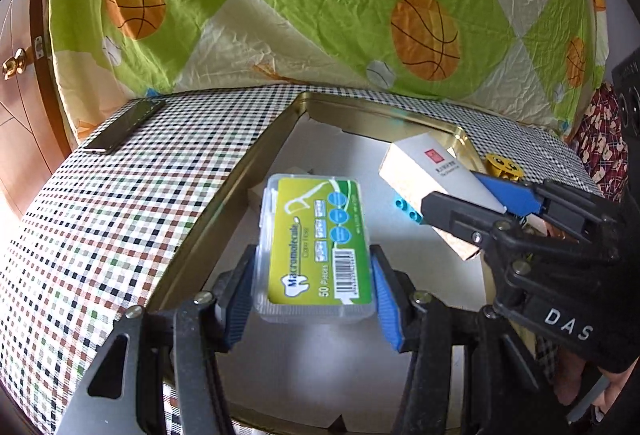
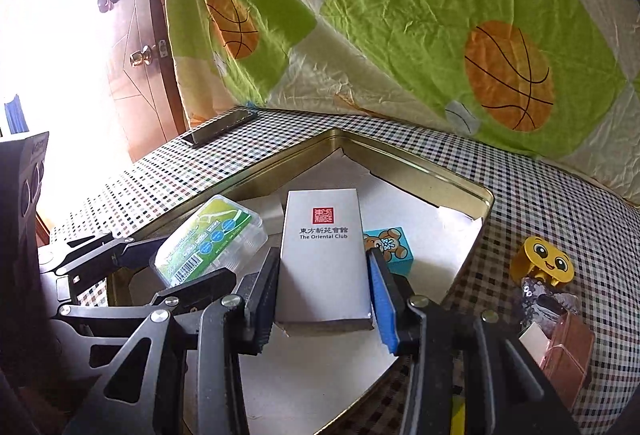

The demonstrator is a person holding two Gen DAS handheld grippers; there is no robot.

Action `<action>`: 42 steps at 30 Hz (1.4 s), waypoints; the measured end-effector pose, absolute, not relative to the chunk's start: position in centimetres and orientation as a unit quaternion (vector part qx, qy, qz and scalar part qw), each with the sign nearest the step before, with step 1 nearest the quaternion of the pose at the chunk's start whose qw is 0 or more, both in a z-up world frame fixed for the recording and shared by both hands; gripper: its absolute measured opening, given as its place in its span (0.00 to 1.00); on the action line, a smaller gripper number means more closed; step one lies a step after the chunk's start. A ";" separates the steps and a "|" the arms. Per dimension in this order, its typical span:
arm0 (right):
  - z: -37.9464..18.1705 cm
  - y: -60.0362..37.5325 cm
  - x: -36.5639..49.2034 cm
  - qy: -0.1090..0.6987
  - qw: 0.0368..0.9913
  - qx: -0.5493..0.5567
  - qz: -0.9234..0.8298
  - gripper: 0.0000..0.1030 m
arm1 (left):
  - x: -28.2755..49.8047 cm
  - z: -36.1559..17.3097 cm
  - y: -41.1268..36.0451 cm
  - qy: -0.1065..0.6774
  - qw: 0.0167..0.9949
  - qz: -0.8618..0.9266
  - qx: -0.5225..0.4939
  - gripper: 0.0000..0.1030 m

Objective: Organize rigid objects
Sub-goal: 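Lower both boxes into the tin and open both tools to release them, then grasp the yellow cube with the right tool while the left tool grasps the brown bar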

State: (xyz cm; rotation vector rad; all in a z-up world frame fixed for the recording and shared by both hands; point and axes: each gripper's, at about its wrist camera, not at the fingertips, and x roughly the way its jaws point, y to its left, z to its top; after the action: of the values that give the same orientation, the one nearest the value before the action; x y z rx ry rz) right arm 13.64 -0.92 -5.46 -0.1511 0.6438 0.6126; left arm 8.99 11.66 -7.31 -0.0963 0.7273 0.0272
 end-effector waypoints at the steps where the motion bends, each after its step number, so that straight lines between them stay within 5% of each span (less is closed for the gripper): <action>1: -5.5 -0.8 13.7 0.313 0.900 -0.074 0.295 0.49 | 9.0 -7.4 11.7 0.357 0.933 0.019 -0.046 0.52; 3: -5.6 -1.0 13.5 0.311 0.903 -0.068 0.290 0.74 | 8.8 -7.5 11.9 0.353 0.934 0.024 -0.048 0.55; 4: -5.5 -1.2 13.3 0.308 0.904 -0.064 0.291 0.76 | 8.7 -7.5 11.9 0.349 0.936 0.022 -0.048 0.57; 5: -5.5 -1.5 13.0 0.306 0.904 -0.060 0.292 0.77 | 8.4 -7.4 11.8 0.346 0.937 0.024 -0.045 0.59; 7: -5.2 -2.6 12.1 0.295 0.909 -0.052 0.290 0.77 | 7.6 -7.1 11.6 0.334 0.941 0.040 -0.040 0.81; 9: -4.7 -4.3 11.0 0.279 0.916 -0.046 0.284 0.77 | 6.5 -6.6 11.3 0.314 0.948 0.040 -0.039 0.86; 20: -4.8 -16.0 8.9 0.254 0.952 0.011 0.172 0.77 | 4.8 -5.4 7.3 0.275 0.959 0.014 -0.063 0.95; 29: -5.5 -13.8 6.8 0.259 0.943 -0.033 0.207 0.76 | 5.4 -5.7 7.1 0.279 0.955 0.032 -0.093 0.97; 32: -6.1 -12.3 6.9 0.273 0.933 -0.054 0.227 0.65 | 5.3 -5.7 7.6 0.277 0.955 0.035 -0.099 1.00; 42: -9.0 -10.9 9.5 0.363 0.901 -0.076 0.224 0.60 | 5.5 -6.2 7.7 0.284 0.953 0.034 -0.099 1.00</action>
State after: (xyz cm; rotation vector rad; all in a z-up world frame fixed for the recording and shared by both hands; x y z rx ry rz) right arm 9.47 -10.90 -9.00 -0.1582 0.7507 0.4634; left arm 5.49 7.73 -6.22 -0.2013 0.5761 0.0690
